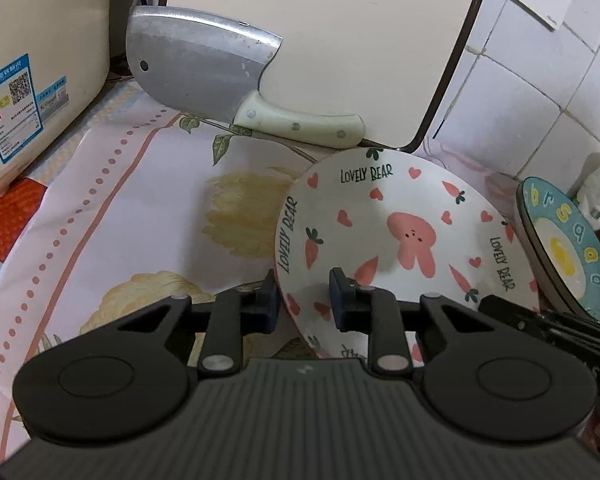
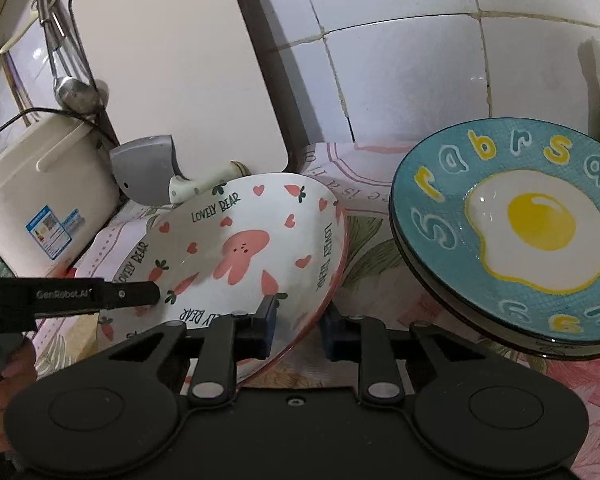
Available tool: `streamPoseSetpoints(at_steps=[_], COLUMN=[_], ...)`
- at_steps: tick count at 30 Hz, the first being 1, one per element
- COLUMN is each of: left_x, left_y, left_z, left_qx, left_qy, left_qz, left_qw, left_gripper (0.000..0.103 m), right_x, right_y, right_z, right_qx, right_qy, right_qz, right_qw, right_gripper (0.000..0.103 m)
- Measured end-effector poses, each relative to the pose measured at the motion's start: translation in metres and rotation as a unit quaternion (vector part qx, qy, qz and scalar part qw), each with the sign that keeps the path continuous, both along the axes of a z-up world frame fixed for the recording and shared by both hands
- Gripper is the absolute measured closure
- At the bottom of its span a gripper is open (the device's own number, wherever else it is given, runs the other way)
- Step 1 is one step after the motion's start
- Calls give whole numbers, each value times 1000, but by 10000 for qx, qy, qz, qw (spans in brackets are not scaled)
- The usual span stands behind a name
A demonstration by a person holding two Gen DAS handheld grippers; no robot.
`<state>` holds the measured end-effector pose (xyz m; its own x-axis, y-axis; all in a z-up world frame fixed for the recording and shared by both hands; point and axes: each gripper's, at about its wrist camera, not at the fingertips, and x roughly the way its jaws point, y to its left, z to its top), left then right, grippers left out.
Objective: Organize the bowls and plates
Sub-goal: 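Lift the bunny-print plate with both grippers and lower it onto the blue egg plate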
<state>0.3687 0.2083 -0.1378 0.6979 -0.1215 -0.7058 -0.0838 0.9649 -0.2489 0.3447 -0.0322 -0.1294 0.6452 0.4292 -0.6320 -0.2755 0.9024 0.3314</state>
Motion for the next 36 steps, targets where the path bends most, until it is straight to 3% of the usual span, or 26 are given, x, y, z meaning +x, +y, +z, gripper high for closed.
streamPoseSetpoints(at_steps=[12, 18, 29, 36], left_x=[-43, -71, -112, -112], left_y=[-18, -35, -78, -112], left_z=[46, 73, 111, 127], left_qx=[210, 344, 412, 366], left_qy=[-118, -139, -476, -604], left_qz=[-373, -704, -1071, -1403], left_qw=[9990, 9968, 9922, 9876], left_gripper=[79, 79, 79, 79], right_x=[-28, -52, -90, -102], right_y=[-18, -43, -95, -131], right_z=[38, 60, 91, 107], right_qx=[-25, 179, 335, 299], right_qy=[-154, -30, -338, -551], right_qz=[66, 82, -50, -271], right_qw=[9999, 9998, 9989, 9977], right_gripper=[76, 76, 76, 76])
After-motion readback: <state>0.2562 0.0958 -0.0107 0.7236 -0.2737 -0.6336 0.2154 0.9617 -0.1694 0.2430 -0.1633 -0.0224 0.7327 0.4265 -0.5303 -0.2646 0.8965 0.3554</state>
